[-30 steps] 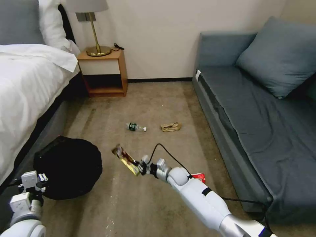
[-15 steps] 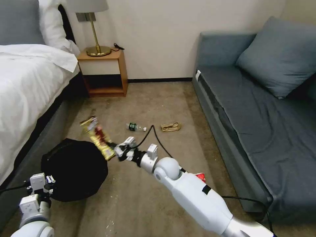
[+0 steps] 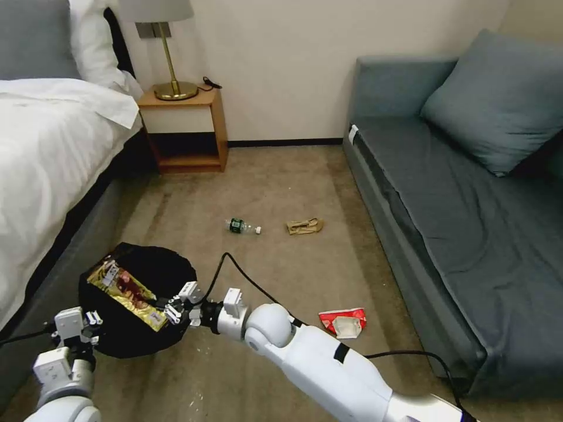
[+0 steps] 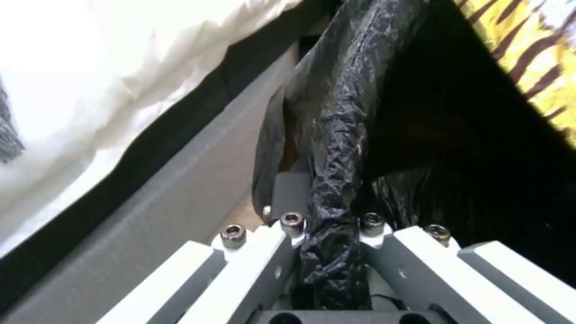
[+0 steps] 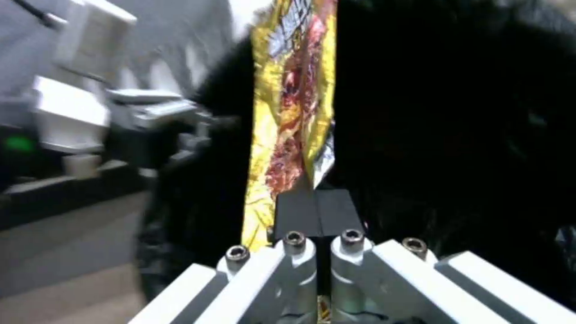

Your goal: Pick up the trash bin, then pick up the garbage on the floor and place it into the trash bin.

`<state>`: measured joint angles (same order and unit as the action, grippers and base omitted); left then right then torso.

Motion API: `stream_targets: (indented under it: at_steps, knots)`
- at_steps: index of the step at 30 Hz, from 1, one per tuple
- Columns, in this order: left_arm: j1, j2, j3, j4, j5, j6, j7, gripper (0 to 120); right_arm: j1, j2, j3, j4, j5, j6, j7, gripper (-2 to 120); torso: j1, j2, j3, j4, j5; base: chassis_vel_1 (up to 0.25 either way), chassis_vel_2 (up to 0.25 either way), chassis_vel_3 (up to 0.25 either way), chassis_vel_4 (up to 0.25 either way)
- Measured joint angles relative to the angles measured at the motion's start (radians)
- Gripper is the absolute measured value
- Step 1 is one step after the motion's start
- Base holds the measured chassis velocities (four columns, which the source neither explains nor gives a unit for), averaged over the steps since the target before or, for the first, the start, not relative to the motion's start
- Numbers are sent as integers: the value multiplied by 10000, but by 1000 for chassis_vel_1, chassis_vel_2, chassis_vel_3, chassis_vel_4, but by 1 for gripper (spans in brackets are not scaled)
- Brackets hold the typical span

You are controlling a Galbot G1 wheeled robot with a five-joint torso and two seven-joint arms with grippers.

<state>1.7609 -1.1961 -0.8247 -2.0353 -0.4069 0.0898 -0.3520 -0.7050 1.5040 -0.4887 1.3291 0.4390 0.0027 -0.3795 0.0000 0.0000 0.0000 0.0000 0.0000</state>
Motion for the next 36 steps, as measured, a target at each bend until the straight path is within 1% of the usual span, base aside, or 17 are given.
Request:
stream_targets:
  at_steps: [6,9,10,15,17,19,21,24,25,26,28,29,31,32,33,34,36]
  knots:
    - [88,-118,39,-197,4,4,0,2,252,182,-57,-825,-535,309,690,2,0,0,0,0,0,0,0,0,0]
    - [67,-117,56,-217,1,36,0,2,300,204,-69,-996,-749,426,922,13,0,0,0,0,0,0,0,0,0]
    - [67,-117,56,-217,1,36,0,2,300,204,-69,-996,-749,426,922,13,0,0,0,0,0,0,0,0,0]
    - [34,-122,96,-257,-1,100,-6,2,307,186,-70,-933,-892,517,1015,38,0,0,0,0,0,0,0,0,0]
    - [30,-123,97,-256,0,102,-8,2,301,165,-62,-879,-930,521,1015,41,0,0,0,0,0,0,0,0,0]
    - [21,-128,99,-231,0,102,-11,2,287,97,-58,-784,-1104,569,1015,51,0,0,0,0,0,0,0,0,0]
    - [15,-131,100,-204,1,103,-12,2,279,66,-59,-750,-1173,613,1015,54,0,0,0,-1,0,0,0,0,0]
    - [-14,-122,77,-83,4,90,-14,2,188,-135,-27,-390,-1254,665,977,70,0,0,0,0,1,0,0,0,0]
    - [-14,-122,77,-83,4,90,-14,2,188,-135,-27,-390,-1254,665,977,70,0,0,0,0,1,0,0,0,0]
    - [-26,-104,56,-17,4,77,-18,2,145,-258,2,-179,-1253,652,940,73,0,0,1,0,1,0,0,0,0]
    - [-56,-50,10,115,2,52,-31,2,70,-653,110,381,-1270,557,766,85,0,0,0,1,2,0,0,0,0]
    - [-56,-50,10,115,2,52,-31,2,70,-653,110,381,-1270,557,766,85,0,0,0,1,2,0,0,0,0]
    - [-78,-9,-17,192,1,33,-52,2,-3,-1066,284,756,-1377,504,529,91,0,0,0,-1,1,0,0,0,0]
    - [-97,19,-20,238,0,29,-66,2,-83,-1448,539,1020,-1509,496,247,97,0,0,0,0,3,0,0,0,0]
    - [-118,39,-22,274,0,24,-79,2,-164,-1717,779,1153,-1657,510,9,99,0,0,0,0,2,0,0,0,0]
    - [-118,39,-22,274,0,24,-79,2,-164,-1717,779,1153,-1657,510,9,99,0,0,0,0,2,0,0,0,0]
    - [-176,77,-9,354,-1,20,-114,2,-407,-2254,1367,1388,-2175,673,-494,100,0,0,0,-2,4,0,0,0,0]
